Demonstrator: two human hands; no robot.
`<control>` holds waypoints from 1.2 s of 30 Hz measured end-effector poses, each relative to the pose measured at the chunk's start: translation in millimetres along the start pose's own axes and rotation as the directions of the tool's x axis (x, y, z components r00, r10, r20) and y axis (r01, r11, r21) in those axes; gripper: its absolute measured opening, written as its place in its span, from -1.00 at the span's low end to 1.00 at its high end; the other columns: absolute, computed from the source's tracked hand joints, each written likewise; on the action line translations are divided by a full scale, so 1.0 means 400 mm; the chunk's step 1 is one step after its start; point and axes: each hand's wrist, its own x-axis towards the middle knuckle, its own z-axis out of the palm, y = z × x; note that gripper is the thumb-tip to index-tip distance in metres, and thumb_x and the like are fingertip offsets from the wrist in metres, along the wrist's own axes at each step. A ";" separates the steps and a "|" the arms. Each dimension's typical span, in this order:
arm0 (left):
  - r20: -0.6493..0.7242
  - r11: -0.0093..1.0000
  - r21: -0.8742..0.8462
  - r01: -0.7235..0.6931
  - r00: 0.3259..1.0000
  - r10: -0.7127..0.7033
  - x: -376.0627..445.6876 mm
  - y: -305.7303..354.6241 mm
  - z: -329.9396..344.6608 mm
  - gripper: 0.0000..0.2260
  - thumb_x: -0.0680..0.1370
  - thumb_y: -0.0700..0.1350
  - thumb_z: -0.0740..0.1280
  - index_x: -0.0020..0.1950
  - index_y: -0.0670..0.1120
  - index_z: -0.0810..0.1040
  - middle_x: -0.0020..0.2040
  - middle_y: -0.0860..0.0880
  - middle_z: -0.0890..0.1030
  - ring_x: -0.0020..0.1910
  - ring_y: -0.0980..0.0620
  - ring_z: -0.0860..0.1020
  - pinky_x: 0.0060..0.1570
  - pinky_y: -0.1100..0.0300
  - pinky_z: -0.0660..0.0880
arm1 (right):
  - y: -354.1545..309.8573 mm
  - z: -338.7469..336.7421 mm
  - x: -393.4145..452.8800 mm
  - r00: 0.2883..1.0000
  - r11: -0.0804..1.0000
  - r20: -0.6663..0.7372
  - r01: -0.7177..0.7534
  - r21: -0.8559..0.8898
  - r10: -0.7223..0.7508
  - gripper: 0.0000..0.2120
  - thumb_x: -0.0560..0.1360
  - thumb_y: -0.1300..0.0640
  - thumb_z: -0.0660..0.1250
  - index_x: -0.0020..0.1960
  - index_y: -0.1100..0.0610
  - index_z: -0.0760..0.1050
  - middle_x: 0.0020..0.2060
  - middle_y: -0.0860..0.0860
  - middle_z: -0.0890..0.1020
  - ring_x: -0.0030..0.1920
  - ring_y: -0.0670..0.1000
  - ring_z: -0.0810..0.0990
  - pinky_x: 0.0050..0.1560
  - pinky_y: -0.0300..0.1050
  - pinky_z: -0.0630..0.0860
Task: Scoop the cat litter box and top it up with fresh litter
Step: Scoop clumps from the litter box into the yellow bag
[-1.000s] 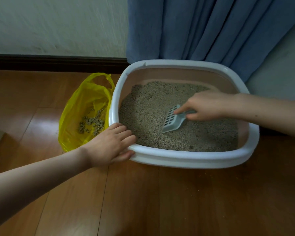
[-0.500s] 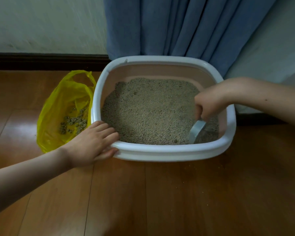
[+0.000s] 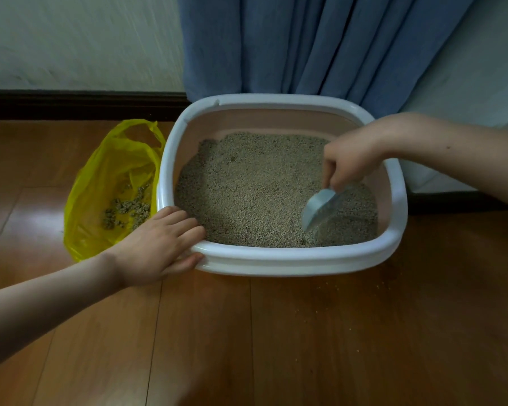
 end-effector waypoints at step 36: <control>-0.012 1.000 0.004 -0.006 1.000 0.006 0.003 0.003 -0.003 -0.72 0.61 0.10 0.12 -0.09 -0.08 0.43 -0.19 -0.02 0.46 -0.18 -0.08 0.43 -0.01 0.06 0.36 | 0.051 0.202 0.139 0.911 0.948 -0.264 0.314 -0.059 -0.318 -0.86 0.59 0.04 0.24 -0.01 0.02 0.57 -0.25 -0.15 0.58 -0.22 -0.13 0.52 0.06 -0.13 0.31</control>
